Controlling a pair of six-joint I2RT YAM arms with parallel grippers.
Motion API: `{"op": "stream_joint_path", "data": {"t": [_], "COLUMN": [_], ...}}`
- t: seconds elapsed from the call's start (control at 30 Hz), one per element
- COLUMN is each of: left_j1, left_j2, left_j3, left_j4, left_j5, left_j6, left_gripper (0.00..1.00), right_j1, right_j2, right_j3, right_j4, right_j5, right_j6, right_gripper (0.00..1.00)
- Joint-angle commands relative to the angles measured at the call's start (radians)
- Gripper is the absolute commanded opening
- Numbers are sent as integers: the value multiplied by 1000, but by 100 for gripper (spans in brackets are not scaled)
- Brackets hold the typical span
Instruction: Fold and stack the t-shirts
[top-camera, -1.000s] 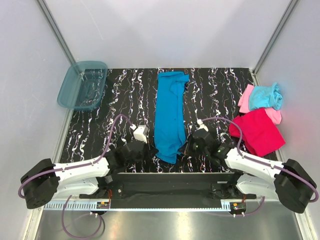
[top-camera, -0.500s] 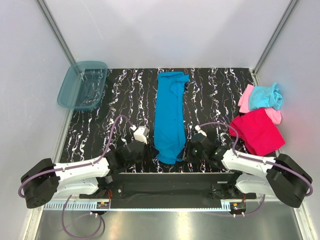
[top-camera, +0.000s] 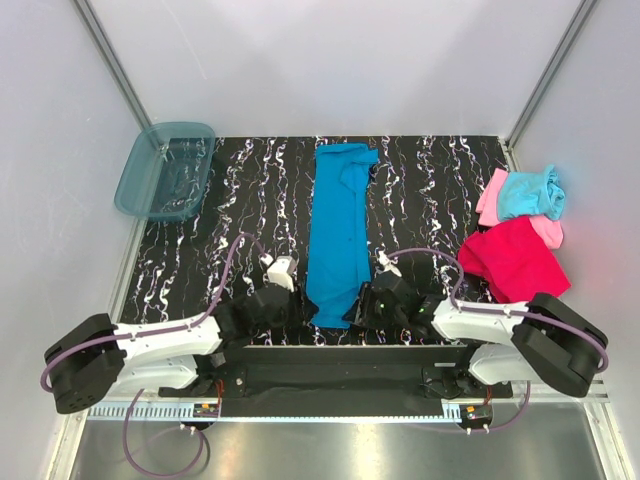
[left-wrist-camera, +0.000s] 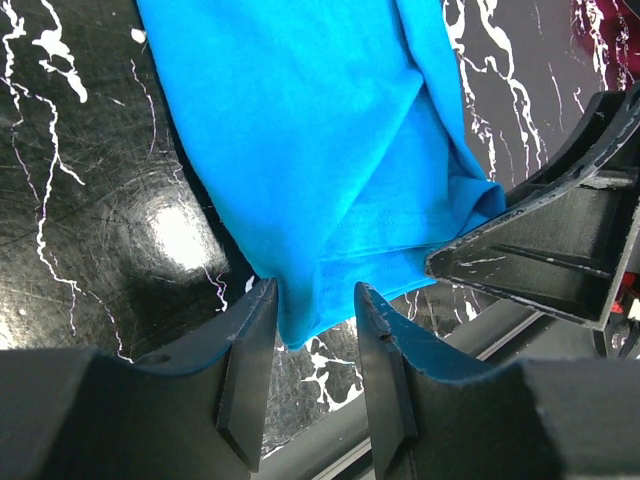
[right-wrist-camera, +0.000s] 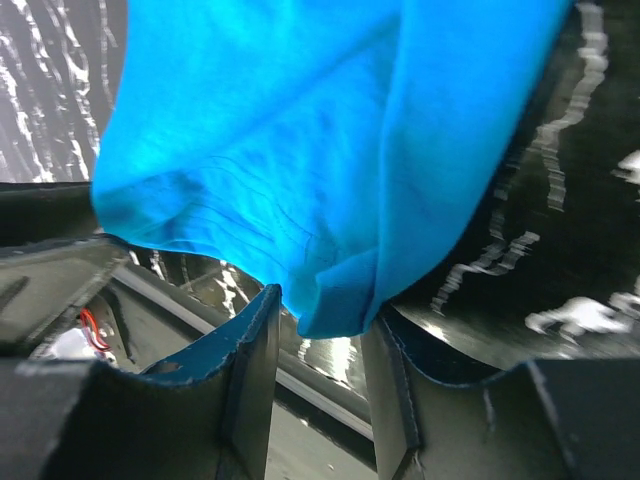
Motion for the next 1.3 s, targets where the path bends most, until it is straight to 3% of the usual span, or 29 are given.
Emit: {"op": "stream_joint_path", "data": {"t": [0.0, 0.17, 0.27, 0.33, 0.37, 0.47, 0.93, 1.27], "left_j1": [-4, -3, -3, -4, -3, -3, -37, -35], "left_j2": [5, -18, -35, -40, -40, -37, -101, -110], "left_j3": [-8, -17, -23, -26, -28, -29, 32, 181], "left_j4": [60, 50, 45, 47, 50, 56, -35, -134], "left_j5": [-28, -36, -42, -45, -45, -45, -67, -152], "left_j6": [-8, -6, -2, 0, 0, 0, -3, 76], "left_gripper": [40, 34, 21, 12, 2, 0, 0, 0], "right_j1": [29, 59, 61, 61, 61, 59, 61, 58], "right_j2": [59, 96, 67, 39, 30, 2, -177, -155], "right_j3": [19, 30, 21, 16, 15, 13, 67, 210], "right_j4": [49, 67, 38, 12, 4, -20, -154, -207], "right_j5": [14, 20, 41, 40, 69, 83, 138, 202], "right_j6": [26, 42, 39, 35, 32, 32, -7, -89], "right_gripper": [44, 41, 33, 25, 13, 0, 0, 0]}}
